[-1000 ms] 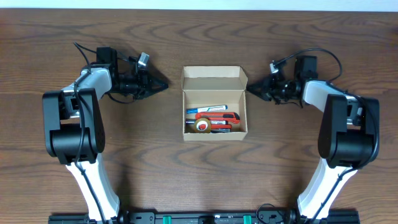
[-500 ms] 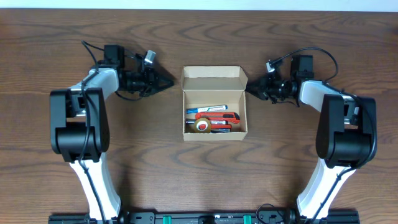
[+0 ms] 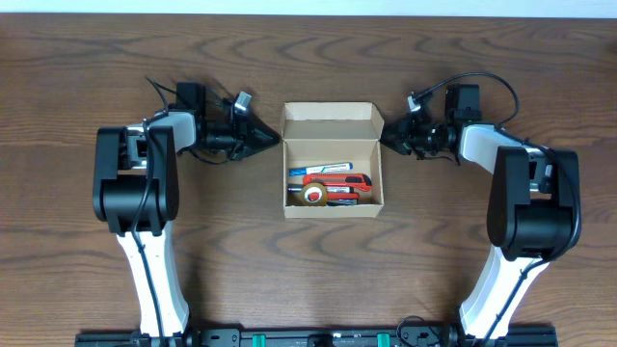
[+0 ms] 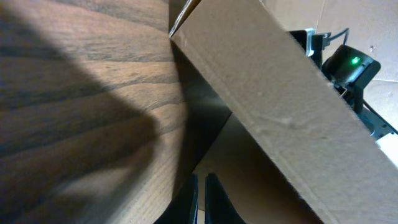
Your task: Pack container
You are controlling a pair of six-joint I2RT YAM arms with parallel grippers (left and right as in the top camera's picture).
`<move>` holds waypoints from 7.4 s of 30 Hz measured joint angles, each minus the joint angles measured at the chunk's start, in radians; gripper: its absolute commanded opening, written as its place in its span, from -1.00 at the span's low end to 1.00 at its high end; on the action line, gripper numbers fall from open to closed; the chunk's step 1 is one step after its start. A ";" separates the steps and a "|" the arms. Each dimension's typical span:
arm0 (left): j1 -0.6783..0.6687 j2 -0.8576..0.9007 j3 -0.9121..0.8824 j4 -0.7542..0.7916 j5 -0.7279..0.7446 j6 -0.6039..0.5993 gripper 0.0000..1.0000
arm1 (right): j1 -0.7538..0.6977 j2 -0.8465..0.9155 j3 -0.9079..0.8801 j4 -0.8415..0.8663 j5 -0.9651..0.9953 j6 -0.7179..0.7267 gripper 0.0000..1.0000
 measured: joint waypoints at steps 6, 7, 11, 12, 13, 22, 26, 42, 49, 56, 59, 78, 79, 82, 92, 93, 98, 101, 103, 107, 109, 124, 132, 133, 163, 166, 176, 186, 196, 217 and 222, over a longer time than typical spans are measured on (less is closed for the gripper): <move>-0.009 0.002 0.000 0.051 0.026 -0.029 -0.88 | 0.027 0.000 0.000 0.017 0.000 0.003 -0.97; -0.009 0.002 0.000 0.053 0.031 -0.034 -0.88 | 0.031 0.000 0.000 0.021 0.000 0.003 -0.97; -0.009 0.002 0.000 0.057 0.049 -0.050 -0.88 | 0.033 0.000 0.000 0.043 -0.002 0.004 -0.98; -0.009 0.002 0.002 0.057 0.052 -0.052 -0.88 | 0.033 0.000 0.000 0.049 -0.003 0.005 -0.97; -0.009 0.002 0.004 0.057 0.054 -0.055 -0.88 | 0.032 0.000 0.000 0.058 -0.006 0.007 -0.97; -0.016 0.002 0.068 0.056 0.077 -0.079 -0.88 | 0.033 0.000 0.000 0.085 -0.024 0.010 -0.97; -0.034 0.002 0.093 0.054 0.078 -0.092 -0.88 | 0.033 0.000 0.000 0.093 -0.025 0.010 -0.97; -0.056 0.002 0.130 0.048 0.091 -0.104 -0.88 | 0.033 0.000 0.000 0.119 -0.068 0.011 -0.97; -0.056 0.002 0.130 0.048 0.100 -0.103 -0.88 | 0.033 0.000 0.010 0.119 -0.080 0.011 -0.97; -0.056 -0.003 0.130 0.047 0.095 -0.103 -0.88 | 0.033 0.000 0.011 0.105 -0.085 0.010 -0.97; -0.056 -0.011 0.130 0.046 0.090 -0.102 -0.88 | 0.033 0.000 0.011 0.095 -0.088 0.009 -0.97; -0.056 -0.075 0.138 -0.090 0.021 -0.024 -0.89 | 0.033 0.000 0.152 -0.142 -0.068 -0.091 -0.96; -0.056 -0.080 0.145 -0.116 0.012 -0.010 -0.88 | 0.032 0.000 0.159 -0.150 -0.066 -0.098 -0.97; -0.056 -0.090 0.178 -0.224 -0.020 0.043 -0.88 | 0.033 0.000 0.180 -0.188 -0.060 -0.120 -0.97; -0.056 -0.092 0.327 -0.427 -0.115 0.210 -0.88 | 0.033 0.000 0.256 -0.307 -0.031 -0.194 -0.97; -0.056 -0.092 0.334 -0.427 -0.118 0.216 -0.88 | 0.033 0.000 0.264 -0.319 -0.026 -0.201 -0.97; -0.056 -0.092 0.342 -0.433 -0.129 0.229 -0.89 | 0.035 0.000 0.299 -0.363 -0.012 -0.229 -0.97; -0.056 -0.092 0.342 -0.442 -0.137 0.239 -0.88 | 0.045 0.000 0.317 -0.393 0.007 -0.243 -0.97; -0.056 -0.092 0.342 -0.451 -0.142 0.246 -0.88 | 0.056 0.000 0.328 -0.414 0.020 -0.252 -0.97; -0.056 -0.092 0.342 -0.480 -0.151 0.262 -0.88 | 0.080 0.000 0.360 -0.457 0.039 -0.275 -0.97; -0.056 -0.092 0.342 -0.501 -0.160 0.277 -0.88 | 0.090 0.000 0.376 -0.473 0.051 -0.287 -0.97; -0.056 -0.172 0.342 -0.510 -0.227 0.302 -0.88 | 0.100 -0.050 0.384 -0.492 0.116 -0.310 -0.97; -0.056 -0.219 0.343 -0.535 -0.239 0.306 -0.88 | 0.124 -0.061 0.385 -0.522 0.121 -0.319 -0.97; -0.056 -0.219 0.343 -0.540 -0.240 0.310 -0.88 | 0.124 -0.061 0.385 -0.523 0.122 -0.319 -0.96; -0.191 -0.344 0.344 -0.734 -0.353 0.381 -0.88 | 0.167 -0.191 0.386 -0.711 0.284 -0.394 -0.97; -0.219 -0.344 0.344 -0.763 -0.381 0.386 -0.88 | 0.168 -0.223 0.386 -0.731 0.316 -0.404 -0.97; -0.299 -0.351 0.344 -0.891 -0.679 0.398 -0.76 | 0.188 -0.401 0.386 -0.841 0.544 -0.423 -0.97; -0.264 -0.505 0.344 -0.931 -1.205 0.274 -0.66 | 0.365 -0.447 0.388 -0.855 0.795 -0.392 -0.97; -0.249 -0.567 0.344 -0.949 -1.492 0.098 -0.39 | 0.638 -0.447 0.388 -0.871 1.017 -0.151 -0.97; -0.090 -0.587 0.344 -0.900 -1.466 0.035 -0.32 | 0.726 -0.447 0.384 -1.031 1.171 0.149 -0.97; -0.022 -0.613 0.344 -0.903 -1.448 0.042 -0.33 | 0.726 -0.447 0.357 -1.011 1.176 0.184 -0.97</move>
